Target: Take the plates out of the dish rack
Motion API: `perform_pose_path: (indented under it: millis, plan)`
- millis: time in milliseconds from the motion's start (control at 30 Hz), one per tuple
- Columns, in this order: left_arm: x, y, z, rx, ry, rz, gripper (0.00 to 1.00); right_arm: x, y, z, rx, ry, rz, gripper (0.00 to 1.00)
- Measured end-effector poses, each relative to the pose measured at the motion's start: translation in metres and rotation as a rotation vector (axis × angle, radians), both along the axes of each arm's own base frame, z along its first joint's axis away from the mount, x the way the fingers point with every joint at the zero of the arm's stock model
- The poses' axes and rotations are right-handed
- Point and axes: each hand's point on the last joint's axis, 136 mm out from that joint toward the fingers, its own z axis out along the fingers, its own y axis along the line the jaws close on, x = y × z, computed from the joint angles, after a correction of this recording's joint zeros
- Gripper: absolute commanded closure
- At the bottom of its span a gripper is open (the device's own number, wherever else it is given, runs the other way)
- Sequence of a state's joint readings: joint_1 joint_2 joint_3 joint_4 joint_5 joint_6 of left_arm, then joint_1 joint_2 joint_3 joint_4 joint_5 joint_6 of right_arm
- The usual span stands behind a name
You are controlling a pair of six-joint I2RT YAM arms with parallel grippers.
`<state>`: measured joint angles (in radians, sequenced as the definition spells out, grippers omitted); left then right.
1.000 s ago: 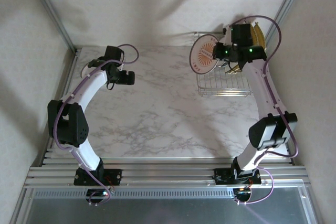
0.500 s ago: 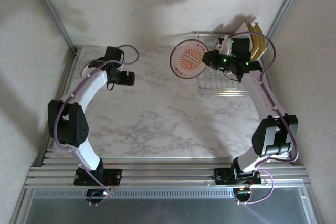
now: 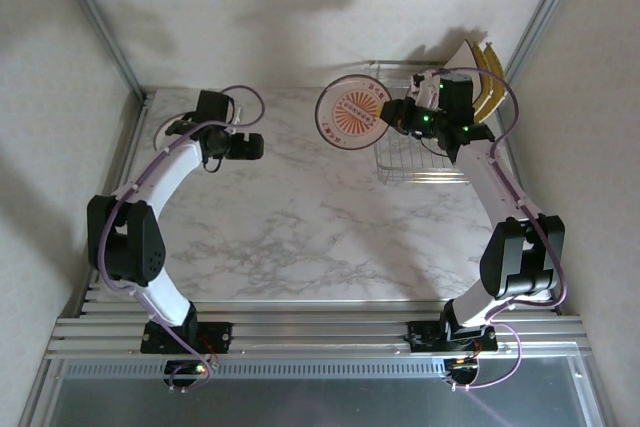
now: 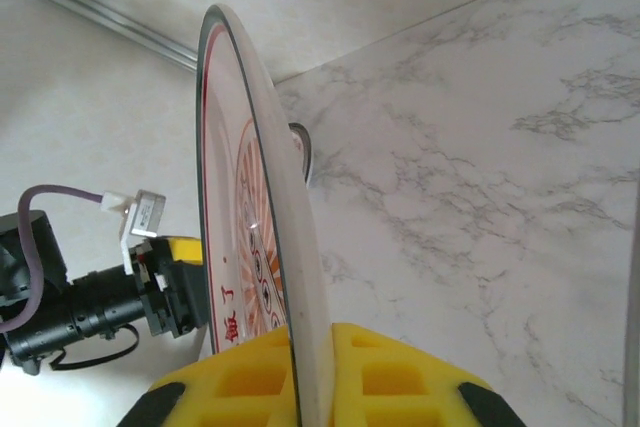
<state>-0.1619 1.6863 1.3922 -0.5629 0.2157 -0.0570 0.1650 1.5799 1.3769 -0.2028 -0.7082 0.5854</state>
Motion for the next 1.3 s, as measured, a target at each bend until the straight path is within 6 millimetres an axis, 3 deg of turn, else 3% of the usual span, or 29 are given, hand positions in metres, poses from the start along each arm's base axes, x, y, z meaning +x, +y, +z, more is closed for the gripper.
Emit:
perform_pose_path:
  millis: [167, 300, 433, 700, 900, 1100, 1300]
  plan:
    - [0.011, -0.036, 0.018, -0.282, -0.102, -0.111, 0.00, 0.000, 0.005, 0.008, 0.042, -0.025, 0.024, 1.00]
    - [0.007, -0.065, 0.025, -0.514, -0.138, -0.208, 0.00, 0.003, 0.013, 0.011, 0.067, -0.039, 0.046, 1.00]
    - [0.002, -0.087, 0.045, -0.698, -0.177, -0.296, 0.00, 0.003, 0.025, 0.006, 0.076, -0.031, 0.073, 1.00]
    - [-0.002, -0.105, 0.089, -0.883, -0.271, -0.417, 0.00, 0.005, 0.049, -0.015, 0.087, 0.020, 0.117, 1.00]
    - [0.002, -0.109, 0.082, -0.915, -0.251, -0.418, 0.05, 0.007, 0.073, -0.022, 0.093, 0.035, 0.160, 1.00]
    - [0.005, -0.111, 0.070, -0.933, -0.208, -0.397, 0.26, 0.006, 0.094, -0.017, 0.102, 0.018, 0.200, 1.00]
    - [0.005, -0.113, 0.074, -0.943, -0.212, -0.407, 0.60, 0.008, 0.107, -0.019, 0.099, 0.017, 0.219, 1.00]
